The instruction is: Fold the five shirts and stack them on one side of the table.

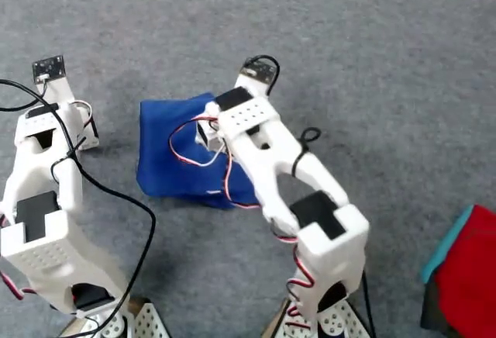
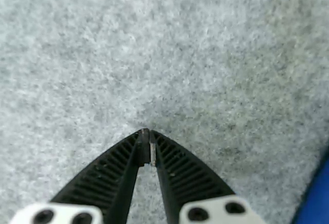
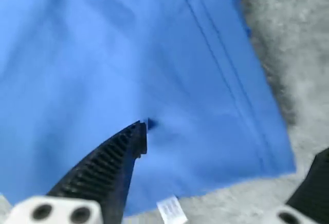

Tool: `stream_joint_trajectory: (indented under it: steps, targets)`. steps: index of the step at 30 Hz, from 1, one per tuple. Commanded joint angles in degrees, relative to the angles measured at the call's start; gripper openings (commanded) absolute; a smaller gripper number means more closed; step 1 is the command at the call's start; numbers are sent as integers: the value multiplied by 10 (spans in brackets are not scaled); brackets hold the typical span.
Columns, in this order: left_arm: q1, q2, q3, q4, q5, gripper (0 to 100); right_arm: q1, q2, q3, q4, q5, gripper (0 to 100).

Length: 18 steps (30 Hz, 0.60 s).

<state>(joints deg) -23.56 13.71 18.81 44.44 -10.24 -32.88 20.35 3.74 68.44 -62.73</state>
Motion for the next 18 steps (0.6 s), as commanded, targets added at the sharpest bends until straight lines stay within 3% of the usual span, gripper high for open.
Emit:
stream_joint_trajectory:
  steps: [1, 10, 18]
  targets:
    - [3, -16, -3, -7, -2, 19, -26, 22, -26, -25, -22, 469]
    - [3, -15, -3, -7, -3, 19, -51, 65, -25, -73, -25, 451]
    - [3, -15, -3, -7, -4, 19, -39, 71, -24, -69, 19, 130]
